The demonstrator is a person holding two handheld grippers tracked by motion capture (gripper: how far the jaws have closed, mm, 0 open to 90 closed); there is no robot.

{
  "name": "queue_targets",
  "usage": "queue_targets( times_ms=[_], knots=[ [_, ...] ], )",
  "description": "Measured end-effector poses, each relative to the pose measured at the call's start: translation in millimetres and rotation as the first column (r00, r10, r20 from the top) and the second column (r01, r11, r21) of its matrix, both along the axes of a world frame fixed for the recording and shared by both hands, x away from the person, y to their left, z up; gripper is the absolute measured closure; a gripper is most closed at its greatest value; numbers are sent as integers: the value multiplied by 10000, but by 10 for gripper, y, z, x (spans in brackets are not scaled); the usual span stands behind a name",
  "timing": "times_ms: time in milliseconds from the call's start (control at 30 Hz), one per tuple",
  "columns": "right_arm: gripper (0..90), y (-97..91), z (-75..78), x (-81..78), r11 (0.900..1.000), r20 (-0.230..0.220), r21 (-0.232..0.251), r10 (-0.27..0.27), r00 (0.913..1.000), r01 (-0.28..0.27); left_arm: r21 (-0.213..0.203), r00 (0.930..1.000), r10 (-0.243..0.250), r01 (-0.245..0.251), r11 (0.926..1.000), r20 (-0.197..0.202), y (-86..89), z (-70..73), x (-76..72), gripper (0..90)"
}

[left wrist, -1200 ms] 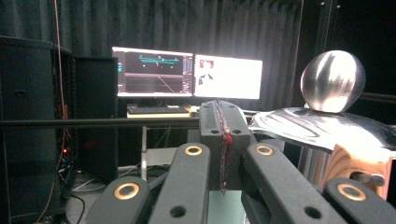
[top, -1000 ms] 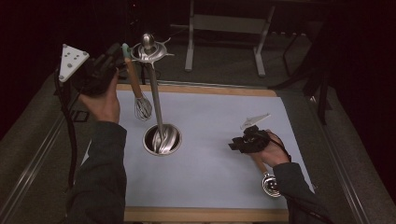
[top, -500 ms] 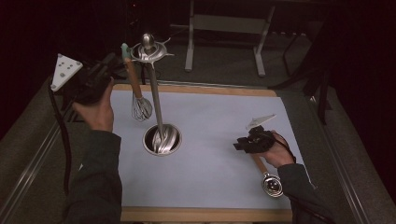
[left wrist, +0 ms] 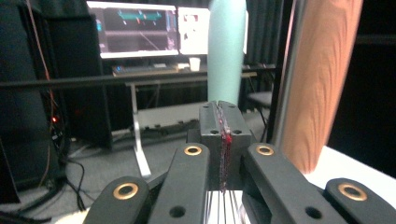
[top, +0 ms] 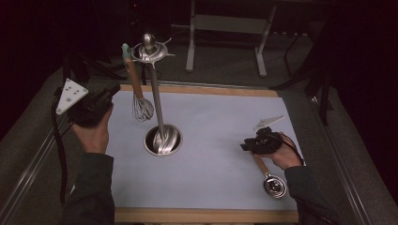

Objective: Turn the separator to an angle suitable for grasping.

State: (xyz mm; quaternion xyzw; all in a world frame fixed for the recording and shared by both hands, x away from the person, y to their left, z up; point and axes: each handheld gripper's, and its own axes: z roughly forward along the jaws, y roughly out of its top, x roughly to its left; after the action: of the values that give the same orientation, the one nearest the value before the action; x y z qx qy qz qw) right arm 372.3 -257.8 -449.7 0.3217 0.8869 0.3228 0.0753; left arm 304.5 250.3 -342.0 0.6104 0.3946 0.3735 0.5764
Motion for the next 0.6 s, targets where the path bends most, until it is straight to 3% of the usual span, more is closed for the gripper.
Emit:
queue_targets(
  times_ms=[200,300,533,600],
  knots=[
    [667,-74,-19,-22,9998,21,-158,-146,9999,147,354,9982,-215,235,9991,-563,-5,-276,-96,874],
    [684,-95,-42,-35,9990,63,-379,-252,9997,254,269,9961,-364,387,9989,-807,-1,-444,-161,866],
    [720,-180,-115,-45,9970,12,-580,-507,9987,507,342,9840,-590,656,9973,-1680,-25,-841,-228,843],
    [728,-191,-123,-50,9966,-17,-627,-533,9986,531,372,9819,-551,629,9973,-1813,-19,-891,-222,838]
  ],
)
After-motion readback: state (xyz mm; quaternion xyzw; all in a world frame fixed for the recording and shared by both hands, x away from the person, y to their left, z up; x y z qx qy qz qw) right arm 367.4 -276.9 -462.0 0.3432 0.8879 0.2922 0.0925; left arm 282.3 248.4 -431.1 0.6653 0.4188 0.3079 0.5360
